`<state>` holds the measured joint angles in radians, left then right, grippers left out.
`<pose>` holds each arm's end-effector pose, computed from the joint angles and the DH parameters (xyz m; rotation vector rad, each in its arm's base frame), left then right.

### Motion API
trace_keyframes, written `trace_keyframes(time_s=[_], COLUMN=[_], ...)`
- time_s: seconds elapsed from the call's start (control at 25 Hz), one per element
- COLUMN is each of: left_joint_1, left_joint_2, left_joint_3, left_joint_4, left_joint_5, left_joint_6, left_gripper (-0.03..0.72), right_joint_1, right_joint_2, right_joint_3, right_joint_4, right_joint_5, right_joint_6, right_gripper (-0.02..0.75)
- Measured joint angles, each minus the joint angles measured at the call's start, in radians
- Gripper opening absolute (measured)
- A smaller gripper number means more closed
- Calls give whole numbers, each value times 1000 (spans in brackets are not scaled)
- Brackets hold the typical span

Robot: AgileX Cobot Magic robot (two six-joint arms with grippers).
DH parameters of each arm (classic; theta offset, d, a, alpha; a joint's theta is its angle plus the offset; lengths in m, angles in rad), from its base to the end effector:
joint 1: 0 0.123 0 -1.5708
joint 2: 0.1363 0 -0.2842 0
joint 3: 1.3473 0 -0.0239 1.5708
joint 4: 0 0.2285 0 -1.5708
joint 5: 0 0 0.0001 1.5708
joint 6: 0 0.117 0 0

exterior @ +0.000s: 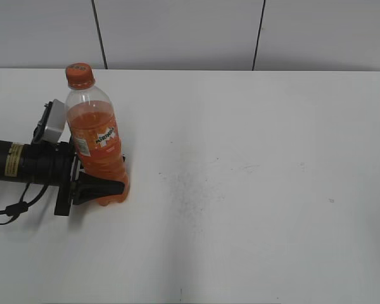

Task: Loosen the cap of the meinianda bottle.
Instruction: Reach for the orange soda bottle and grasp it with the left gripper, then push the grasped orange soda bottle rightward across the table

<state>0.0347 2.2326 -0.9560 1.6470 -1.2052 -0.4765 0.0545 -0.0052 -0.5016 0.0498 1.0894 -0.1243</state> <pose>0.3222 -0.0978 0.0762 1.3351 1.5908 -0.9896 -0.0032 0.0050 0.2522 -0.1877 2.0567 0.0168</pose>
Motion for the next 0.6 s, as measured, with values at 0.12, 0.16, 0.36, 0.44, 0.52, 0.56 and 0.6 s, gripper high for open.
trace_keyframes(time_s=[0.12,0.16,0.36,0.44,0.52,0.56,0.6], left_joint_1=[-26,-42,-140,-185,-227,-248,-268], left_joint_2=[-1,-5,-39,-44,-44,-44,-44], left_joint_3=[0,0,-14,-48,-90,-107,-128], left_joint_4=[-22,-31,-98,-115,-127,-139,-151], left_joint_5=[9,16,52,51,54,54,54], left_joint_6=[-12,-17,-34,-54,-70,-74,-76], left_gripper=[415,415,407,407,407,407,407], right_joint_1=[0,0,0,0,0,0,0], right_joint_2=[0,0,0,0,0,0,0], right_joint_3=[0,0,0,0,0,0,0], right_joint_4=[0,0,0,0,0,0,0], right_joint_5=[0,0,0,0,0,0,0], right_joint_6=[0,0,0,0,0,0,0], right_gripper=[524,524,524,524,524,524,524])
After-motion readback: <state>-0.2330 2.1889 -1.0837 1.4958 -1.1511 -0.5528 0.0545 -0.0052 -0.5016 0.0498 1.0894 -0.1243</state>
